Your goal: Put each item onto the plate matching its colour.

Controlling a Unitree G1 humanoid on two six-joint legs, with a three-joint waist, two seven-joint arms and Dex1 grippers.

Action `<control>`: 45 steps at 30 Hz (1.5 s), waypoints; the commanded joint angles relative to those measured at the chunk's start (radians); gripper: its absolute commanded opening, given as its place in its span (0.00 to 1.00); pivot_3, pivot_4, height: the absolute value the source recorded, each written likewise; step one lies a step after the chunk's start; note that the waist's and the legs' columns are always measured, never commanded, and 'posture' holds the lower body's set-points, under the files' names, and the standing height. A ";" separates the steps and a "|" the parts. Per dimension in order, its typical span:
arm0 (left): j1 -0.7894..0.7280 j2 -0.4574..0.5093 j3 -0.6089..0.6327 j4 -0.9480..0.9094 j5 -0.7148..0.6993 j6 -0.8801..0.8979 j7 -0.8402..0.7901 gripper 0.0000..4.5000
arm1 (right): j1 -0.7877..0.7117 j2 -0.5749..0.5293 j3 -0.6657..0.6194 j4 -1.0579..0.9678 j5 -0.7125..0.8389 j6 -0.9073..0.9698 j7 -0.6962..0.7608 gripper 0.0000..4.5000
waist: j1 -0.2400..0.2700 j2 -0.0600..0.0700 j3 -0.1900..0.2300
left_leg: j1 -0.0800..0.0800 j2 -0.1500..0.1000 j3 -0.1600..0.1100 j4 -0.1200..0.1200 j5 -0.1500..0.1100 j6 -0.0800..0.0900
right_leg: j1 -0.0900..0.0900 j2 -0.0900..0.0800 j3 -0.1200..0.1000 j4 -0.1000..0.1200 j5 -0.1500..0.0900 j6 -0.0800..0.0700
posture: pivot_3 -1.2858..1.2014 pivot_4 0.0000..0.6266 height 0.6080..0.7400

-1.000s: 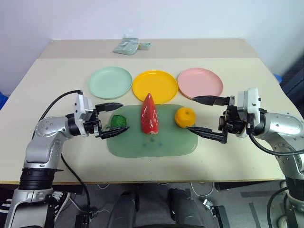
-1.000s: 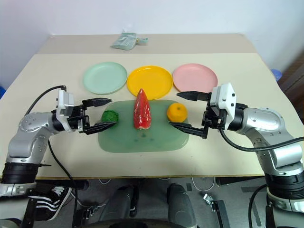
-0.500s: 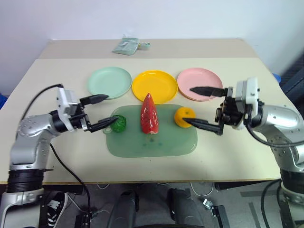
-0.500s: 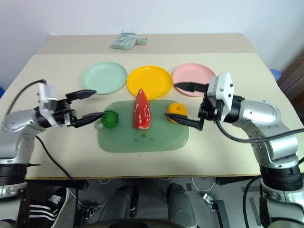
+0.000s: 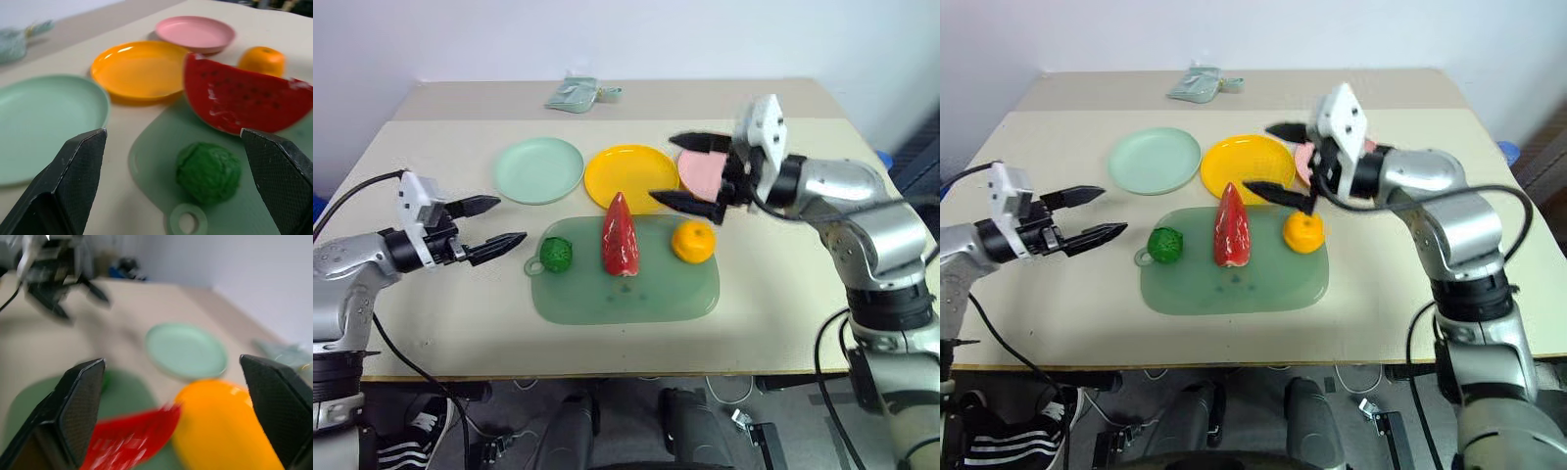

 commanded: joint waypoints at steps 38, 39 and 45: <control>-0.006 -0.218 -0.228 -0.111 0.198 -0.024 0.216 0.62 | 0.117 -0.091 0.019 -0.191 0.076 0.128 0.136 1.00 | 0.003 0.000 0.000 | 0.000 0.000 0.000 0.001 0.000 0.000 | 0.000 0.000 0.000 -0.001 0.000 0.000 | 0.52 0.24 1.00; -0.028 -0.226 -0.223 -0.094 0.212 -0.038 0.235 0.62 | 0.117 -0.087 0.016 -0.187 0.074 0.125 0.129 1.00 | 0.003 0.000 0.000 | 0.000 0.000 0.000 0.001 0.000 0.000 | 0.000 0.000 0.000 -0.001 0.000 0.000 | 0.52 0.24 1.00; -0.238 -0.285 -0.159 0.121 0.299 -0.127 0.429 0.62 | 0.097 -0.032 0.014 -0.136 0.029 0.088 0.059 1.00 | 0.001 0.000 0.000 | 0.000 0.000 0.000 0.001 0.000 0.000 | 0.001 0.000 0.000 0.000 0.000 0.000 | 0.52 0.24 1.00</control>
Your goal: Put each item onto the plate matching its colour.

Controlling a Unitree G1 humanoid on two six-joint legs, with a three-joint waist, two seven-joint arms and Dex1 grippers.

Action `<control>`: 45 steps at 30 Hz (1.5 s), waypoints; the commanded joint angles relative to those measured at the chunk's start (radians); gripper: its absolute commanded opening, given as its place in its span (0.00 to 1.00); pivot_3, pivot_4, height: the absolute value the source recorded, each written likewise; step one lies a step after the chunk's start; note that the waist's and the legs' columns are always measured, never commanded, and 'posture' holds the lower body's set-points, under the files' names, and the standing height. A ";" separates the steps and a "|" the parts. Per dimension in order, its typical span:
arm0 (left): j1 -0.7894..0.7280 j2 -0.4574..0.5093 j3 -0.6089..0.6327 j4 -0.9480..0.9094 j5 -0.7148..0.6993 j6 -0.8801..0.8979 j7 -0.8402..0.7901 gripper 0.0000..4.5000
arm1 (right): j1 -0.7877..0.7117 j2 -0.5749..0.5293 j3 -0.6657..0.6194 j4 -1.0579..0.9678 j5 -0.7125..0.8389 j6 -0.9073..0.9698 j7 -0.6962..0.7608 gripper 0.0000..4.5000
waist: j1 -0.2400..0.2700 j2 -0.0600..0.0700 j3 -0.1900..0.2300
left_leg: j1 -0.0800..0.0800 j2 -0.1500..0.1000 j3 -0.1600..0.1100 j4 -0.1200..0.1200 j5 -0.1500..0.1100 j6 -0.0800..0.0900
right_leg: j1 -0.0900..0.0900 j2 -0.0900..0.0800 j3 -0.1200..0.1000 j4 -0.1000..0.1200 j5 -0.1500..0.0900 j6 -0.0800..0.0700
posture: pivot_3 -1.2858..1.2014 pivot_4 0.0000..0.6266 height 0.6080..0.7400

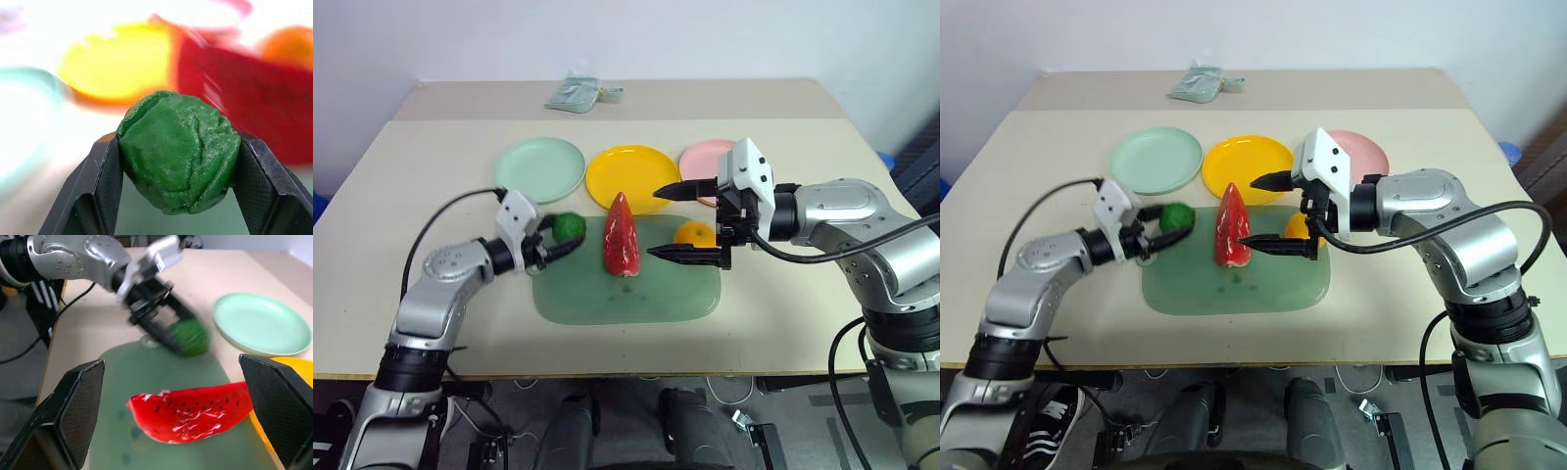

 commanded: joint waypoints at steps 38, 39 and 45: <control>-0.257 -0.037 0.058 0.380 -0.045 -0.275 -0.273 0.98 | -0.078 0.168 -0.082 0.174 -0.122 -0.052 -0.225 1.00 | -0.010 0.000 0.000 | 0.000 0.000 0.000 -0.003 0.000 0.000 | -0.001 0.000 0.000 0.000 0.000 0.000 | 0.52 0.24 1.00; -0.233 -0.028 0.064 0.342 -0.057 -0.259 -0.282 0.98 | -0.079 0.169 -0.080 0.174 -0.126 -0.053 -0.229 1.00 | -0.009 0.000 0.000 | 0.000 0.000 0.000 -0.003 0.000 0.000 | -0.001 0.000 0.000 0.000 0.000 0.000 | 0.52 0.24 1.00; -0.074 0.067 0.059 0.100 -0.142 -0.115 -0.384 0.98 | -0.081 0.170 -0.067 0.155 -0.127 -0.032 -0.236 1.00 | -0.006 0.000 0.000 | 0.000 0.000 0.000 -0.001 0.000 0.000 | -0.001 0.000 0.000 0.000 0.000 0.000 | 0.52 0.24 1.00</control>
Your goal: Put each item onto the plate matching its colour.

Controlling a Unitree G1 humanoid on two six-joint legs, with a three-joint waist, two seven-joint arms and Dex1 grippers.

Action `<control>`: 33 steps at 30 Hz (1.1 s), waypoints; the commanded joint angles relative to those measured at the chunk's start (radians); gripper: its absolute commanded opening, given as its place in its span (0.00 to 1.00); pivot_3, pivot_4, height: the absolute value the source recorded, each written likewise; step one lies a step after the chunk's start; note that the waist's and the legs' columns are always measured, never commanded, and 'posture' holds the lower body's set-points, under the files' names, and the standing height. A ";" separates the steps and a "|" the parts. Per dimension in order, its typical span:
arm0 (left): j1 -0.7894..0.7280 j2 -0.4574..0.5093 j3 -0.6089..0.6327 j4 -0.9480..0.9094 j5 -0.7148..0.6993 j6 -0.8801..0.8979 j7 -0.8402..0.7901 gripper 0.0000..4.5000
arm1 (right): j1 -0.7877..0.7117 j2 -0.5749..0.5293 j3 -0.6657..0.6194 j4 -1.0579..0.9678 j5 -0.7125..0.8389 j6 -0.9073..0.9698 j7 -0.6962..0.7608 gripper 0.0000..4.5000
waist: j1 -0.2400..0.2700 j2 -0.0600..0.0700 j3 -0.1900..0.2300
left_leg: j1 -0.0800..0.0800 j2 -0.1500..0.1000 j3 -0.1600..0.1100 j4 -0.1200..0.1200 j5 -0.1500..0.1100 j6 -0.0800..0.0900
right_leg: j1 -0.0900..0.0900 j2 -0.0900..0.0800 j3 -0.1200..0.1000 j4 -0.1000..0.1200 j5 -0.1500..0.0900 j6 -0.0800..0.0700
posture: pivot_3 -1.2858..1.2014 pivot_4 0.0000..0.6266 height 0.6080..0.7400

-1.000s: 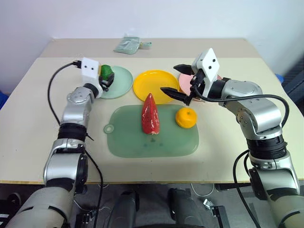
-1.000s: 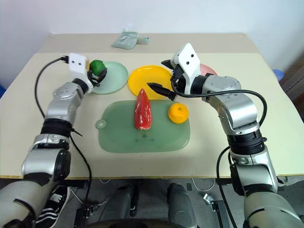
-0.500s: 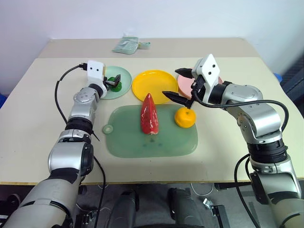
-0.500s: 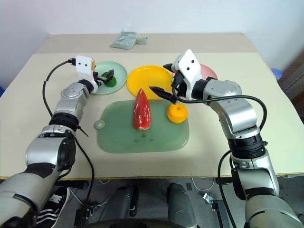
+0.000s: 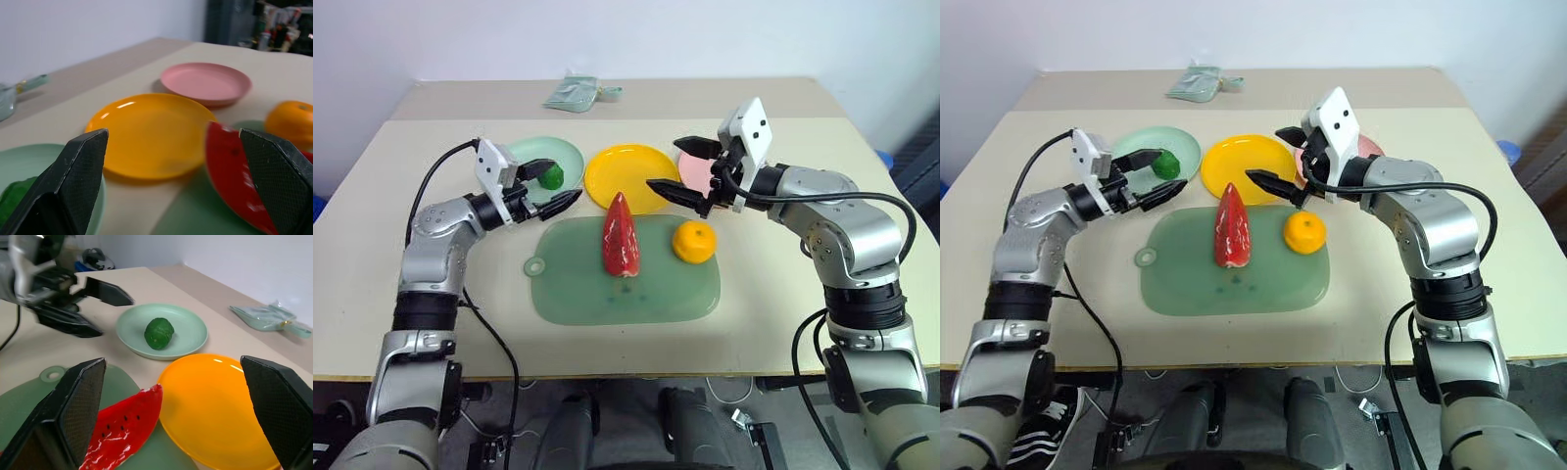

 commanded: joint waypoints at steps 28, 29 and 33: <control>0.144 0.094 0.015 -0.132 0.001 -0.145 -0.144 0.98 | -0.493 0.288 -0.064 0.346 0.414 0.921 -0.699 1.00 | -0.005 0.000 0.000 | 0.000 0.000 0.000 -0.002 0.000 0.000 | -0.002 0.000 0.000 0.000 0.000 -0.001 | 0.52 0.24 1.00; 0.143 0.090 0.013 -0.133 0.003 -0.150 -0.140 0.98 | -0.485 0.304 -0.085 0.368 0.419 0.921 -0.765 1.00 | -0.006 0.000 0.000 | 0.000 0.001 0.000 -0.002 0.000 0.000 | -0.002 0.000 0.000 0.000 0.000 -0.001 | 0.52 0.24 1.00; 0.159 0.088 0.011 -0.148 0.002 -0.151 -0.130 0.98 | -0.481 0.280 -0.006 0.399 0.509 0.921 -0.930 1.00 | -0.007 0.001 0.000 | 0.000 0.001 0.000 -0.002 0.000 0.000 | -0.002 0.000 0.000 0.000 0.000 -0.001 | 0.52 0.24 1.00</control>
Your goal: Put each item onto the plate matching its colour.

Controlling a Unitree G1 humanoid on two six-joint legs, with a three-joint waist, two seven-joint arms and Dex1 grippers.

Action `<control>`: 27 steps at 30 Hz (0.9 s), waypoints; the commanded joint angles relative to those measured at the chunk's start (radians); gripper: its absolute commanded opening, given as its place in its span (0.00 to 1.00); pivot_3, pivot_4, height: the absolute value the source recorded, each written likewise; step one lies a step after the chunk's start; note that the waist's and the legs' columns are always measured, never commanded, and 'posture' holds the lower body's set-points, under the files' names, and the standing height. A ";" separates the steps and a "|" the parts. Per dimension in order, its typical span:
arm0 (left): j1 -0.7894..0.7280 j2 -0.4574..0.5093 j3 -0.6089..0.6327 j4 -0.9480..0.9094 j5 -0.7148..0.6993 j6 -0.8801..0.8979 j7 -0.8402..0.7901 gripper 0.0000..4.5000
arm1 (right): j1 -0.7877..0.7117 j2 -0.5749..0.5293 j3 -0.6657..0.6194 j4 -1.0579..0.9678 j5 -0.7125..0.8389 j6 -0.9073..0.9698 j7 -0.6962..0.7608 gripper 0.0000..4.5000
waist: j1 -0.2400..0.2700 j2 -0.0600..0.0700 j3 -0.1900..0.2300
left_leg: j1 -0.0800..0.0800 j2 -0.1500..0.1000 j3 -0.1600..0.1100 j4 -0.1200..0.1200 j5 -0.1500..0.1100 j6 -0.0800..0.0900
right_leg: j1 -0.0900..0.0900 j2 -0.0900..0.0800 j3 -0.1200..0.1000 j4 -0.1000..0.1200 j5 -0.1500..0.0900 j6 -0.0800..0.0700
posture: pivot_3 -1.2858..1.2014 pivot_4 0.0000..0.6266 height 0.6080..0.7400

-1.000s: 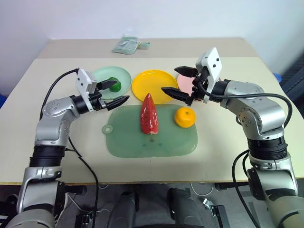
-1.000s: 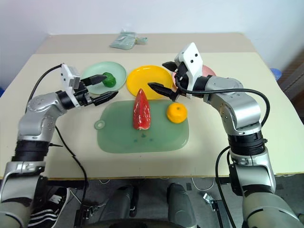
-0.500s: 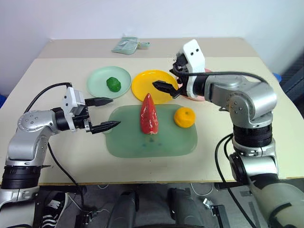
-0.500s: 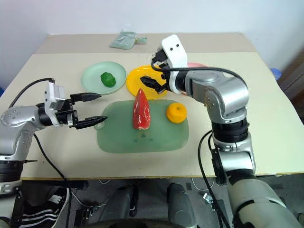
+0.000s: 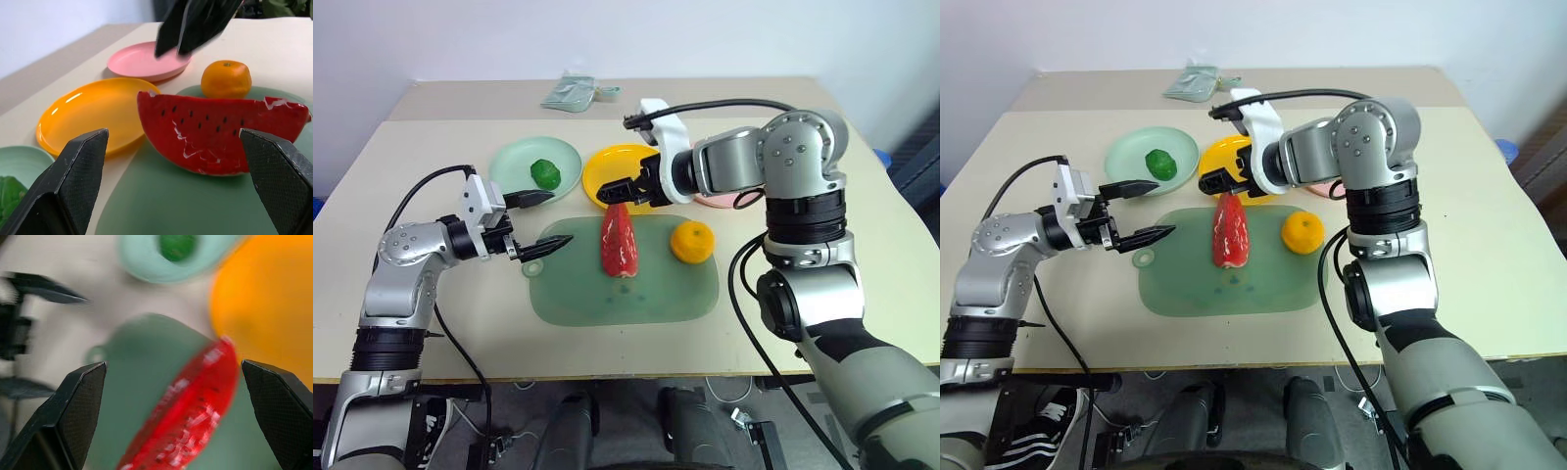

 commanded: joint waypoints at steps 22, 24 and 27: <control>0.003 0.000 0.004 -0.031 0.001 -0.022 0.047 0.98 | -0.006 0.122 -0.041 0.255 0.516 0.007 -0.650 1.00 | -0.023 0.000 0.000 | -0.001 0.000 0.000 -0.001 0.000 0.000 | 0.000 0.000 0.000 0.000 0.000 0.000 | 0.52 0.24 1.00; 0.003 -0.001 0.004 -0.031 0.002 -0.024 0.049 0.98 | 0.013 0.142 -0.042 0.234 0.503 0.007 -0.668 1.00 | -0.024 0.000 0.000 | -0.001 0.001 0.000 -0.001 0.000 0.000 | -0.001 0.001 0.000 0.000 0.000 0.000 | 0.52 0.24 1.00; 0.003 -0.001 0.004 -0.035 0.002 -0.024 0.053 0.98 | 0.032 0.148 -0.026 0.199 0.496 0.007 -0.672 1.00 | -0.023 0.000 0.000 | -0.001 0.001 0.000 -0.001 0.000 0.000 | -0.001 0.000 0.000 0.000 0.000 0.000 | 0.52 0.24 1.00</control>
